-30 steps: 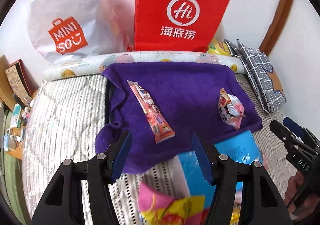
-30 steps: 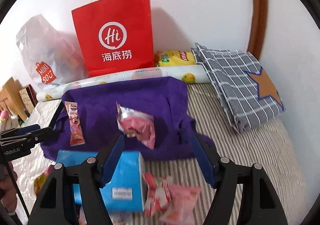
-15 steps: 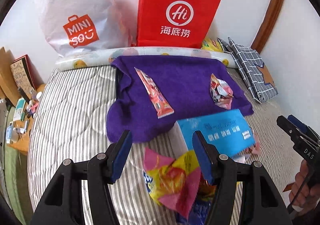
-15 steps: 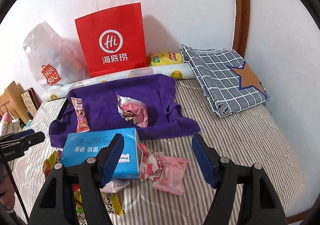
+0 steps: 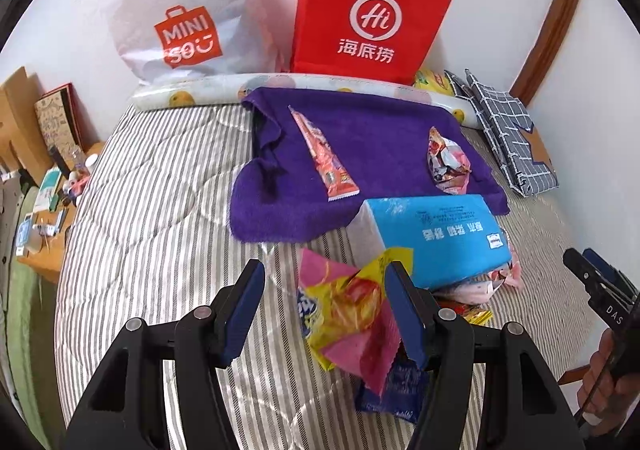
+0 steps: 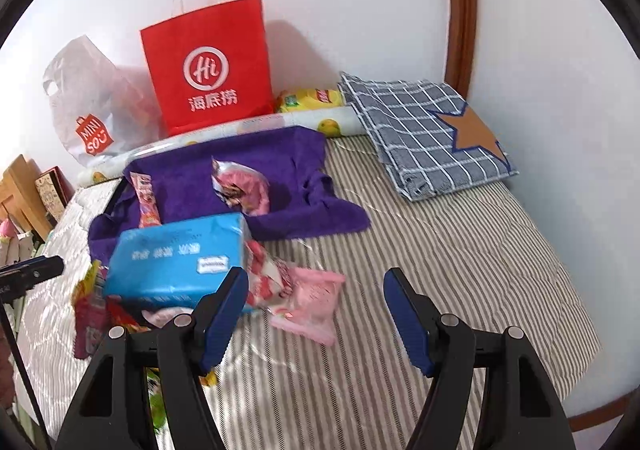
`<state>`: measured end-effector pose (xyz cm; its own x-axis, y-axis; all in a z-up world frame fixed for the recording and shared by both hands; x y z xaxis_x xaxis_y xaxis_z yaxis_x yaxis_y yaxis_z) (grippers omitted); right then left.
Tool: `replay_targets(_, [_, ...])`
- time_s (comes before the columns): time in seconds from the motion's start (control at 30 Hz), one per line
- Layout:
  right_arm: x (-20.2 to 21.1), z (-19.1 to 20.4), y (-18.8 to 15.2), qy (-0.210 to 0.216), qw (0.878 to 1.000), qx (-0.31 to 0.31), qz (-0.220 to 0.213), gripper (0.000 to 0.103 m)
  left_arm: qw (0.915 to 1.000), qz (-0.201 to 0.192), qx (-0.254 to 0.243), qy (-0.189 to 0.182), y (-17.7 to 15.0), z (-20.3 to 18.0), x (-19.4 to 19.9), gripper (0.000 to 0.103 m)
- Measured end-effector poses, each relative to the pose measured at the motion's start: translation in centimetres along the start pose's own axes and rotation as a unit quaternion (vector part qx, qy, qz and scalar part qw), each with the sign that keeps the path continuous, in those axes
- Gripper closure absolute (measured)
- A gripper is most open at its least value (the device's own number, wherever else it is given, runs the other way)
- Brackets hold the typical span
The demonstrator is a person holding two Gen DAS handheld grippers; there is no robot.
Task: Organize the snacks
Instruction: 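Move the right gripper to the pink square snack packet, then grasp the pink square snack packet with the right gripper and lift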
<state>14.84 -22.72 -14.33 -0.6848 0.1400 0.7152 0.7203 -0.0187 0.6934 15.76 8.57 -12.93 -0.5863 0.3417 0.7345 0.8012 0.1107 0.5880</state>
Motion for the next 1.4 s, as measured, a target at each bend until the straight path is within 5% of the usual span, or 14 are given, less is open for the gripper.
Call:
replay_targets(0.43, [-2.7,-2.8,-3.6,-0.002,0.999,-0.001,0.042,0.035,0.9997,0.008,0.021,0.009,-1.1,0.7,-0.7,0.041])
replay_targets(0.77, [-5.3,-0.7,-1.7,0.030,0.999,0.001,0.034,0.036,0.9993,0.008,0.034,0.015,-0.8,1.2,-1.1,0.041])
replay_targets(1.13, [-8.6,0.9,-2.2,0.062,0.996,0.001,0.065,0.068,0.9984,0.019,0.045,0.028,-0.9,2.3,-1.7,0.041])
replay_targets(1.2, [-8.6,0.8,-2.2,0.072,0.995,-0.001,0.069,0.088,0.9985,0.022,0.041,0.029,-1.1,2.2,-1.8,0.041])
replay_targets(1.4, [-6.7,0.1,-2.2,0.070,0.996,-0.001,0.057,0.096,0.9988,0.015,0.036,0.028,-1.3,1.9,-0.7,0.041])
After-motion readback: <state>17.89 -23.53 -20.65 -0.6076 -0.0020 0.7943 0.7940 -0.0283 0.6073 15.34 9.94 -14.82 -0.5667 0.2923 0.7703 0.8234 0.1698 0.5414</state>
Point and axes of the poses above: each gripper's, at about its wrist camera, not at the fingertips, and x roughly against the way its jaws point, z to its left, y to its top, the point moved 1 cm from there along -x, roughly the way its jaws point, and after that the axes turned 12 degrees about -y, right-handed, at the moved point
